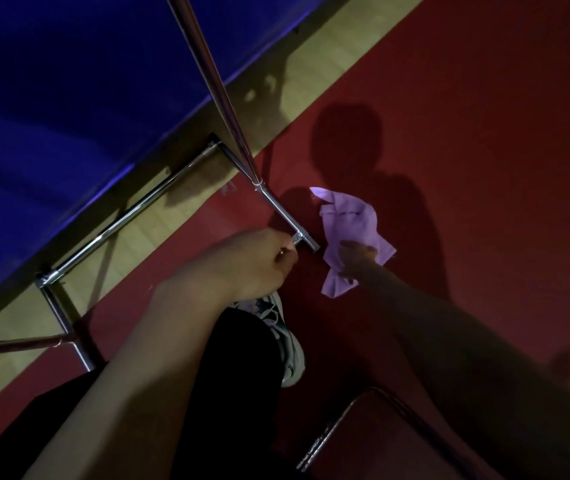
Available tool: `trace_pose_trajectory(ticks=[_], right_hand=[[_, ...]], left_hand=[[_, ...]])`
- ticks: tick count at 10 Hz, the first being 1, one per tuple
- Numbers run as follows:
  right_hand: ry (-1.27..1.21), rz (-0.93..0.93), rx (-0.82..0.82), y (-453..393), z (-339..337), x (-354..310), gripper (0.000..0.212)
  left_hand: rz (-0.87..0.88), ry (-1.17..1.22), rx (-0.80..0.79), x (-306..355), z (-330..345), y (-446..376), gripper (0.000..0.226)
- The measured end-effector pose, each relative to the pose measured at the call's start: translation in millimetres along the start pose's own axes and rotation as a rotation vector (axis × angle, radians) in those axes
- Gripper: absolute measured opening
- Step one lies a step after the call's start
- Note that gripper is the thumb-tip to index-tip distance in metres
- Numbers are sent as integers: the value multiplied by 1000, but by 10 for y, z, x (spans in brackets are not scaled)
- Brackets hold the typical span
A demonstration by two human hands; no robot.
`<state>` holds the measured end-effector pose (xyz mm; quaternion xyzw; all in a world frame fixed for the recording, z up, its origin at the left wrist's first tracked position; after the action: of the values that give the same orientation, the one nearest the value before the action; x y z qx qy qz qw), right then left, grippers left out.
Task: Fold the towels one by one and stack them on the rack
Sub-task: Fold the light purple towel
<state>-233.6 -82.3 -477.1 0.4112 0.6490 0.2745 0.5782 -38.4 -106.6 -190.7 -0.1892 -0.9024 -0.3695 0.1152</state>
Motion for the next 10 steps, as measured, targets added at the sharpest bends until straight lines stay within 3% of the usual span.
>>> trace_pose_trajectory(ticks=[1, 2, 3, 4, 5, 6, 7, 8, 9, 10], right_hand=[[111, 21, 48, -208, -49, 63, 18], [346, -3, 92, -310, -24, 46, 33], [395, -44, 110, -174, -87, -14, 35], [251, -64, 171, -93, -127, -31, 18], [-121, -64, 4, 125, 29, -97, 36], [-219, -167, -214, 422, 167, -432, 36], [-190, -190, -437, 876, 541, -936, 29], [-97, -246, -700, 1633, 1010, -1494, 35], [-132, -266, -873, 2460, 1316, -1929, 19], [-86, -709, -810, 3211, 1723, -2563, 49]], left_hand=[[-5, -20, -24, 22, -26, -17, 27], [-29, -19, -64, -26, 38, -43, 28], [-54, -23, -93, -80, 117, -50, 28], [-68, 26, -98, -105, 169, -35, 27], [-97, 146, -78, -215, 230, 46, 23], [-145, 294, 31, -403, 259, 158, 16], [-170, 475, 244, -510, 142, 294, 27], [-153, 517, 387, -488, -90, 578, 44], [29, 449, 631, -359, -548, 1200, 65], [-11, 581, 762, -476, -751, 1945, 52]])
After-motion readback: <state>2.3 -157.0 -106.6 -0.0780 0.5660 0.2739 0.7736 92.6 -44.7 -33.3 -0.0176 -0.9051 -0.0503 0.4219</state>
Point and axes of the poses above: each hand's wrist, its own y-axis away from the middle knuckle, its own z-axis out of the palm, x = y × z, the point moved 9 cm from there along -y, towards the middle knuckle, and after that the axes turned 10 degrees about -y, right-handed, at the moved point
